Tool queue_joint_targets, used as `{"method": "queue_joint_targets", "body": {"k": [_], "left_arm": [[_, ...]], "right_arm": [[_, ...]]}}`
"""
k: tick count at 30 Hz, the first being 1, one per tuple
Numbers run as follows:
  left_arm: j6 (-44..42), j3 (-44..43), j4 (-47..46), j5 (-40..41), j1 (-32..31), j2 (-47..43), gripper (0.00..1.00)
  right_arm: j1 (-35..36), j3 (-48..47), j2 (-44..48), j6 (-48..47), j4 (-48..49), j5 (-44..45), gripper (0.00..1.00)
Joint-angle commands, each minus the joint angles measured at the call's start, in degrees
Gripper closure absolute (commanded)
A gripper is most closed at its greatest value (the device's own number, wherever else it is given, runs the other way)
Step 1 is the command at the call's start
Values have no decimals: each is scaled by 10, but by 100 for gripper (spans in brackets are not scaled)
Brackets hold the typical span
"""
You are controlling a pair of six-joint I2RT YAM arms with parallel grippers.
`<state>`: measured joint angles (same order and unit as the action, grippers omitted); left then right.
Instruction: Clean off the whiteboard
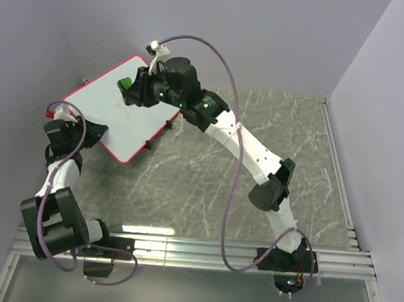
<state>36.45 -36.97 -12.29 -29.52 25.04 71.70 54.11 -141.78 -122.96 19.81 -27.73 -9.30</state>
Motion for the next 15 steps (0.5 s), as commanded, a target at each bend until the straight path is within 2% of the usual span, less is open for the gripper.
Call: {"method": "queue_joint_targets", "body": {"k": [1, 3, 5, 7, 9, 13, 15], "left_arm": [[-74, 5, 90, 29, -34, -1, 99], [-71, 6, 93, 30, -40, -9, 99], [-61, 10, 88, 12, -54, -15, 99], [-65, 8, 100, 34, -74, -23, 99], [-66, 4, 110, 37, -86, -25, 99], [-36, 10, 138, 32, -104, -37, 99], [-16, 24, 145, 39, -112, -55, 99]], "right_arm": [[-15, 43, -63, 126, 26, -142, 100], [-18, 78, -68, 153, 76, -155, 100], [-15, 48, -110, 151, 65, -162, 100], [-18, -7, -144, 153, 38, -170, 100], [-23, -11, -165, 162, 43, -170, 100], [-37, 78, -140, 175, 75, -154, 100], [-44, 91, -129, 159, 64, -148, 100]]}}
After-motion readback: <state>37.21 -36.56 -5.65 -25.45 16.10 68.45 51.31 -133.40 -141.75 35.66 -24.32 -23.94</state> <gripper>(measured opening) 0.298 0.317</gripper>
